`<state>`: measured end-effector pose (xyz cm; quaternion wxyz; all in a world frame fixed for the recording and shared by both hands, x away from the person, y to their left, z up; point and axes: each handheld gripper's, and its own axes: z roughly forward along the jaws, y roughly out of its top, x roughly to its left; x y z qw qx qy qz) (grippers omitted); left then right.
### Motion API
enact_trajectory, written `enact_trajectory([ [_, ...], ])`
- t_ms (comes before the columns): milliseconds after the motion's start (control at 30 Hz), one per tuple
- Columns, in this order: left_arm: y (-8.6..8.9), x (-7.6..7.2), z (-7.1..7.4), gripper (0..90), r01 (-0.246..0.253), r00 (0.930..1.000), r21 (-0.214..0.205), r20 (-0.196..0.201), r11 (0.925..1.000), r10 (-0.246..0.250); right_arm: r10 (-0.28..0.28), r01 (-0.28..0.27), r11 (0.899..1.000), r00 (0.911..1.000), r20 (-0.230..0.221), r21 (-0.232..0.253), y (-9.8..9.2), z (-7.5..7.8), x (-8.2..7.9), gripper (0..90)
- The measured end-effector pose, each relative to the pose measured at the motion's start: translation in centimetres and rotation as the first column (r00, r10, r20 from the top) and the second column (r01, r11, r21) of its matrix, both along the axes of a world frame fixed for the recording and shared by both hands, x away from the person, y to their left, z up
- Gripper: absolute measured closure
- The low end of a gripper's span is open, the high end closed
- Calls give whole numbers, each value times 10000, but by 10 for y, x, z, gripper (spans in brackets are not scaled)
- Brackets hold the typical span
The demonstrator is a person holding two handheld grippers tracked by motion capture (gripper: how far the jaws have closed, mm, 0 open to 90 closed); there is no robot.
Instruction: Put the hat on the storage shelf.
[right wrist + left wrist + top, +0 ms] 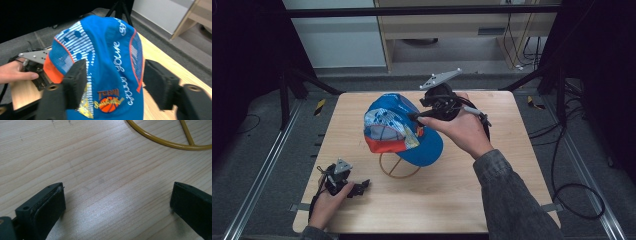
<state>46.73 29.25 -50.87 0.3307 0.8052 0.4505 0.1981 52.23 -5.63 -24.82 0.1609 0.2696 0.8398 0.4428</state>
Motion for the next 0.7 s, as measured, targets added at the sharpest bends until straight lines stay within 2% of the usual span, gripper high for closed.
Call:
enact_trajectory([
  [67, 0, 0, 0, 0, -1, 10000, 0, 1, 10000, 1, -134, 135, 9999, 9999, 109, -71, -4, -1, -1, 271],
  [167, 0, 0, 0, 0, -5, 10000, -3, 3, 10000, 5, -449, 447, 9990, 9987, 233, 89, -13, -3, -3, 176],
  [367, 0, 0, 0, 0, -3, 10000, -4, 11, 10000, 3, -675, 673, 9977, 9967, 442, 68, -25, -8, -5, 77],
  [567, 0, 0, 0, 0, -3, 10000, -5, 10, 10000, 3, -968, 970, 9953, 9935, 605, -6, -42, -13, -6, 55],
  [700, 0, 0, 0, 0, -19, 10000, -25, -3, 10000, 19, -1247, 1252, 9921, 9908, 519, -62, -54, -20, -5, 56],
])
